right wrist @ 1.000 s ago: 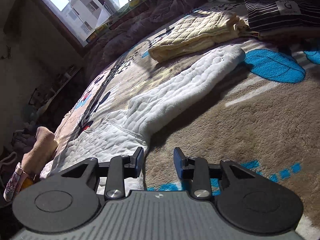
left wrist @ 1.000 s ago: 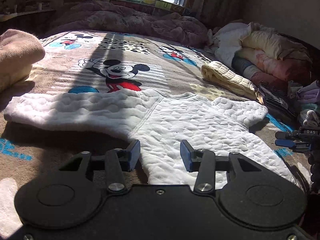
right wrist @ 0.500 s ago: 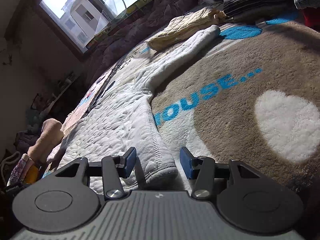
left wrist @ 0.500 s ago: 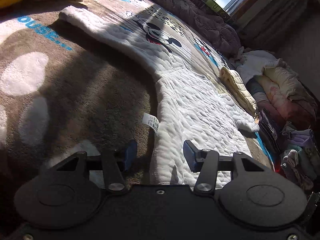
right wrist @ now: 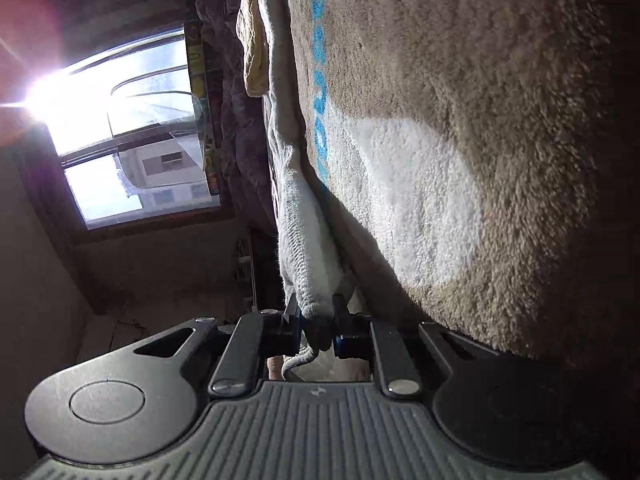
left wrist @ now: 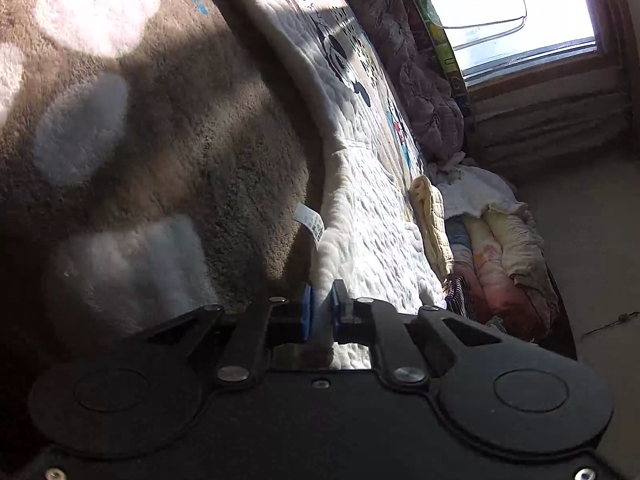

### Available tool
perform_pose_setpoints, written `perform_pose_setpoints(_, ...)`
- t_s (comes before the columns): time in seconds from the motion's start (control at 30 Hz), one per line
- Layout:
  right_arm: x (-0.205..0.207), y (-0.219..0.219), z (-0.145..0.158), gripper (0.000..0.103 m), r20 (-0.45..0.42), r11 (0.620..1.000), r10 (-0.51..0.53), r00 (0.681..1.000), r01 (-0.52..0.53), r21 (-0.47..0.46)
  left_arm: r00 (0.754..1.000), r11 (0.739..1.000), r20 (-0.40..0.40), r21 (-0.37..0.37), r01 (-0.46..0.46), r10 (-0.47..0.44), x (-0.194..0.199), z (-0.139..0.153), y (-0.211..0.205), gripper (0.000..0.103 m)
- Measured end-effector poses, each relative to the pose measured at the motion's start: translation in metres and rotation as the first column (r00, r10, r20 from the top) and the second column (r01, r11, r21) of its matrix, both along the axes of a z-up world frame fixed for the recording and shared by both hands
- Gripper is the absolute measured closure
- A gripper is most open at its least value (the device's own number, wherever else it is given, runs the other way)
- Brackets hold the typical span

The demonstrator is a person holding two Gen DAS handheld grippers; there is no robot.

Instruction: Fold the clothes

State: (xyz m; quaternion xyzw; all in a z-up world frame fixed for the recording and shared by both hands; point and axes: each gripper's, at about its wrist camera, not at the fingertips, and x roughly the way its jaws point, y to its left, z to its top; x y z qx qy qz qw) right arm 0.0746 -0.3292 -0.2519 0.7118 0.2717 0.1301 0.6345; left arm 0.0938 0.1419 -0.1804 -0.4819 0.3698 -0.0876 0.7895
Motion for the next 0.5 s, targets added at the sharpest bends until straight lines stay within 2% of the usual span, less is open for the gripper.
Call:
perform_pose_setpoints(0.07, -0.002, -0.003, 0.005, 0.094, 0.024, 0.999, 0.02, 1.0, -0.018, -0.047, 1.0, 1.0, -0.012, -0.026, 0.008, -0.008, 0.001, -0.008, 0.005, 0.095)
perform_pose_setpoints(0.13, -0.001, -0.004, 0.018, 0.086, 0.044, 0.989, 0.054, 0.998, -0.047, -0.14, 0.999, 0.999, -0.003, -0.044, 0.032, -0.032, 0.003, -0.005, 0.006, 0.093)
perform_pose_setpoints(0.2, 0.0, -0.005, 0.027, 0.077, 0.061, 0.979, 0.053, 0.997, -0.039, -0.2, 0.999, 0.998, 0.013, -0.038, 0.051, -0.051, 0.003, -0.001, 0.003, 0.064)
perform_pose_setpoints(0.23, 0.0, -0.005, 0.03, 0.077, 0.062, 0.975, 0.047, 0.997, -0.032, -0.218, 0.998, 0.998, 0.024, -0.026, 0.059, -0.058, 0.002, 0.001, 0.0, 0.061)
perform_pose_setpoints(0.27, 0.001, -0.004, 0.032, 0.077, 0.062, 0.969, 0.053, 0.997, -0.036, -0.245, 0.997, 0.998, 0.034, -0.006, 0.067, -0.067, 0.002, 0.004, -0.003, 0.065)
perform_pose_setpoints(0.3, 0.003, -0.002, 0.035, 0.077, 0.062, 0.961, 0.06, 0.996, -0.041, -0.272, 0.997, 0.996, 0.033, 0.056, 0.074, -0.076, 0.002, 0.007, -0.008, 0.085)
perform_pose_setpoints(0.33, 0.002, 0.0, 0.029, 0.083, 0.054, 0.979, 0.047, 0.997, -0.035, -0.203, 0.996, 0.994, 0.036, 0.074, 0.078, -0.081, 0.002, 0.008, -0.009, 0.099)
perform_pose_setpoints(0.37, 0.002, 0.001, 0.023, 0.087, 0.045, 0.991, 0.033, 0.998, -0.027, -0.128, 0.996, 0.993, 0.04, 0.084, 0.079, -0.083, 0.001, 0.01, -0.01, 0.099)
perform_pose_setpoints(0.43, -0.002, 0.005, 0.011, 0.089, 0.031, 0.999, -0.008, 1.0, 0.006, 0.049, 0.997, 0.998, 0.051, 0.025, 0.049, -0.05, -0.002, 0.008, -0.005, 0.099)
perform_pose_setpoints(0.47, -0.003, 0.008, 0.012, 0.089, 0.033, 0.998, -0.009, 0.999, 0.007, 0.06, 0.999, 0.999, 0.033, 0.021, 0.041, -0.042, -0.002, 0.004, -0.004, 0.098)
perform_pose_setpoints(0.5, -0.003, 0.009, 0.013, 0.089, 0.025, 1.0, -0.005, 1.0, 0.004, 0.023, 0.999, 0.999, 0.015, 0.018, 0.034, -0.034, -0.002, 0.0, -0.003, 0.098)
